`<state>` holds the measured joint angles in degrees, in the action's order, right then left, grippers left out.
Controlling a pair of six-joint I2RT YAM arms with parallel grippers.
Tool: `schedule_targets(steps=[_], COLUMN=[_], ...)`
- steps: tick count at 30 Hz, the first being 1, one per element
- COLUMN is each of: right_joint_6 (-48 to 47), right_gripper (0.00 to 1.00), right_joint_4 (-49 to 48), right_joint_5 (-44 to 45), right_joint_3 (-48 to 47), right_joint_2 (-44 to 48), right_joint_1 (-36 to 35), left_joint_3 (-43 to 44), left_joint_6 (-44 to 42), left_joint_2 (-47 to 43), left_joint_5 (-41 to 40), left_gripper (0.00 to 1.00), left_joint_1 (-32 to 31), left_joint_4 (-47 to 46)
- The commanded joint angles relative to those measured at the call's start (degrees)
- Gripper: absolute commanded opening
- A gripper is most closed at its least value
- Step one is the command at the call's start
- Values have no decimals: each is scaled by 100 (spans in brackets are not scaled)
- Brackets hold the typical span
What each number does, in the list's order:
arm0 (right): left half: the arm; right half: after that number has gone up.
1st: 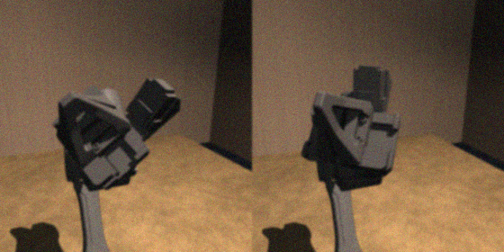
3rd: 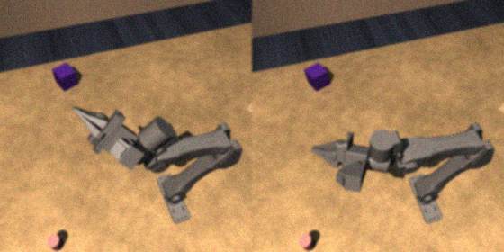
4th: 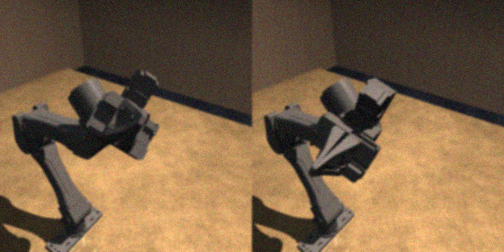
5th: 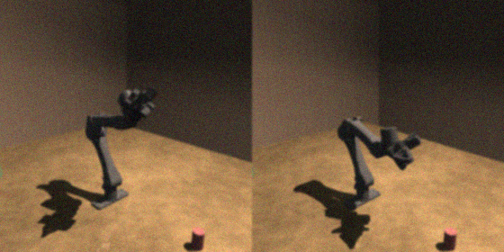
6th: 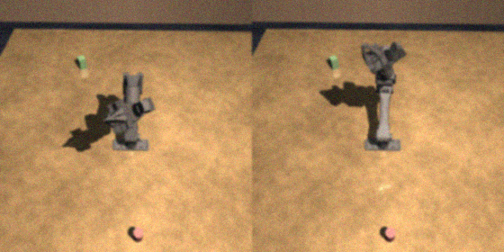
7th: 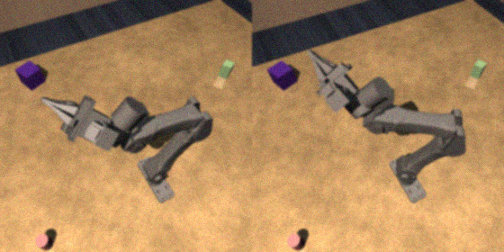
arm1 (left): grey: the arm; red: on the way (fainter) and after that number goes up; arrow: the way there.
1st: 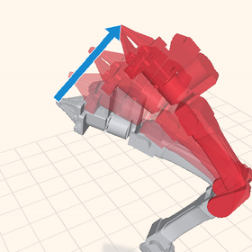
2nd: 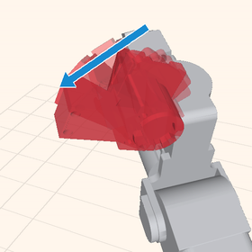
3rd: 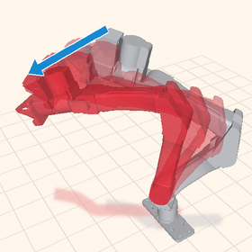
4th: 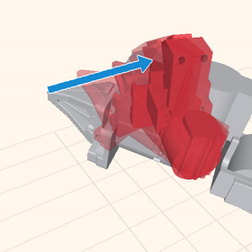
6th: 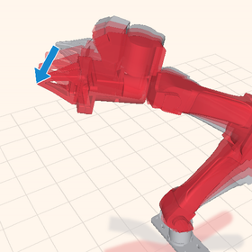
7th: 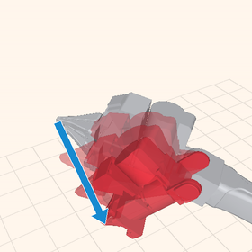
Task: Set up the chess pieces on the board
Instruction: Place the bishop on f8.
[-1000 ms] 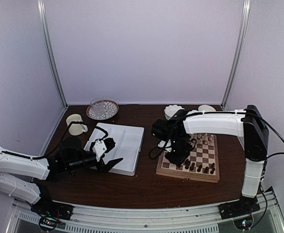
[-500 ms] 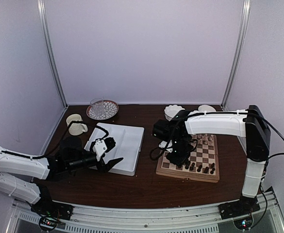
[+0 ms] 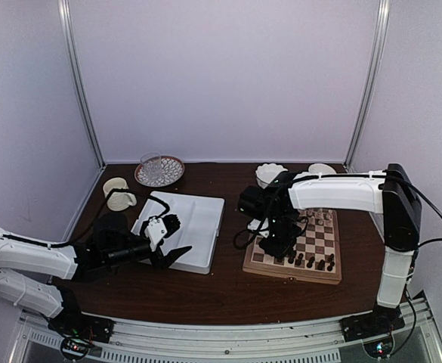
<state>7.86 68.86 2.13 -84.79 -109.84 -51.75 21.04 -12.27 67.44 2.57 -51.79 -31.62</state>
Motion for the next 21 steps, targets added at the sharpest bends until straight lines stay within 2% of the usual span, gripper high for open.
schedule_targets(steps=[1, 4, 7, 8, 9, 10, 16, 21], right_joint_6=[-8, -14, -12, -11, -17, -5, 20, -7], right_gripper=[1, 3, 8, 17, 30, 34, 35, 35], right_joint_4=[-99, -137, -108, -102, -98, -96, 69, 239], right_joint_5=[-188, -191, -196, -175, -149, -112, -43, 22], right_joint_3=[152, 144, 138, 129, 120, 105, -227, -681], right_joint_2=[53, 96, 111, 110, 129, 143, 275, 373], right_joint_1=[15, 15, 15, 15, 15, 15, 15, -2], left_joint_3=[138, 152, 140, 133, 125, 121, 65, 173], left_joint_6=[36, 66, 74, 80, 86, 85, 134, 665], left_joint_2=[6, 11, -17, -39, -64, -96, -237, -277], left_joint_5=[3, -2, -13, -19, -17, -27, -162, -753], left_gripper=[73, 73, 73, 73, 73, 73, 73, 73], left_joint_1=[45, 46, 42, 41, 44, 46, 47, 136], left_joint_4=[-108, -92, -84, -74, -74, -73, -77, 216])
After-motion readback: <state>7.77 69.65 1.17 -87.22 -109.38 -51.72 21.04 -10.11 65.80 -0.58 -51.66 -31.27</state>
